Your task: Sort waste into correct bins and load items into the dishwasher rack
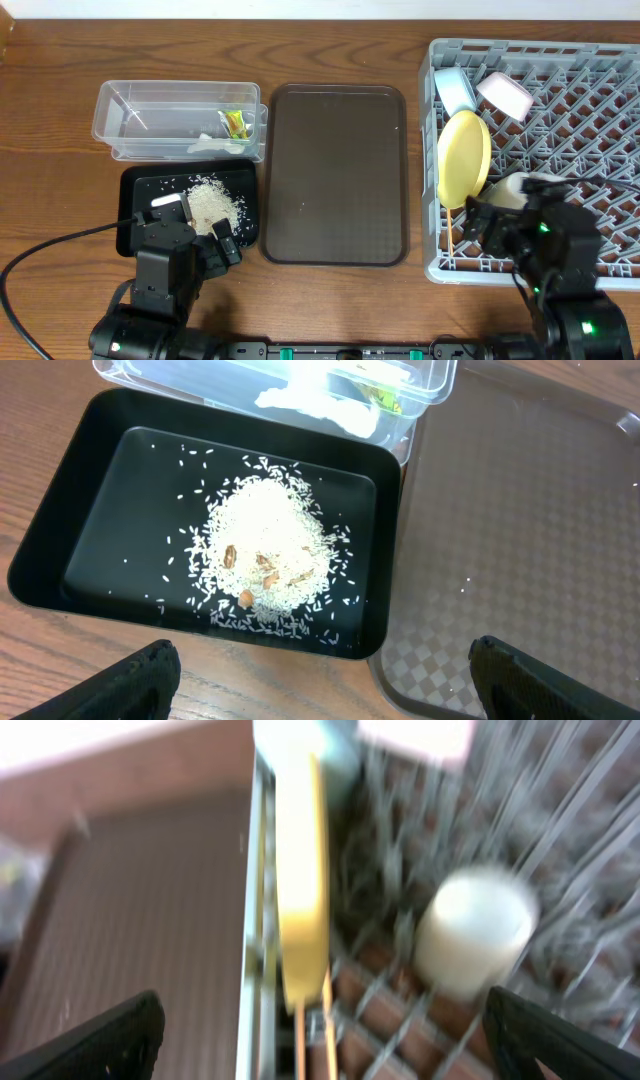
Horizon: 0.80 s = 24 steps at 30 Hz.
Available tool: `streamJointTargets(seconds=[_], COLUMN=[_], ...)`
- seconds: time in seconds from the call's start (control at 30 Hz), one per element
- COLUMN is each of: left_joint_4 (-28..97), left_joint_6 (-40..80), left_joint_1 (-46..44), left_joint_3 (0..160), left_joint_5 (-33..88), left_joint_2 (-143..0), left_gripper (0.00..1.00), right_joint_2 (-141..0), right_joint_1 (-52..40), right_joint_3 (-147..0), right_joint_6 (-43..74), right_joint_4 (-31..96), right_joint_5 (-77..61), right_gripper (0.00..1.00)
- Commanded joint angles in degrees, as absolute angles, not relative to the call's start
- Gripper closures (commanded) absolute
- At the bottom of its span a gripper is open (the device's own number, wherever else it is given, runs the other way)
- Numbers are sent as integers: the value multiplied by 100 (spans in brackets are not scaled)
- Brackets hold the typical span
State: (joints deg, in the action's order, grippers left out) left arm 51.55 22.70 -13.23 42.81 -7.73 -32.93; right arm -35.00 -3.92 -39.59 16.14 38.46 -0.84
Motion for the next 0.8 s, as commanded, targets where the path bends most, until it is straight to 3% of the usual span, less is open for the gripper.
streamJointTargets(seconds=[0.0,0.43,0.6,0.77], left_joint_4=[5159,5159,5159,5159], left_joint_6=[2320,2320,2320,2320], left_joint_1=[-1343,-1343,-1343,-1343], left_joint_3=[4244,4244,4244,4244], left_joint_5=[-862,-862,-862,-862], left_joint_2=[-3286,-3286,-3286,-3286], left_gripper=[5,5,5,5], right_joint_2=[-2998,-405,-36,-32], right_joint_1=[-165,36,56,84], right_joint_3=[-3649,-799,-62,-32], right_joint_6=[1177,1151,1017,163], right_joint_4=[3354,478,-447,-40], right_joint_5=[-30,-54,-121,-486], right_gripper=[1,1,1,1])
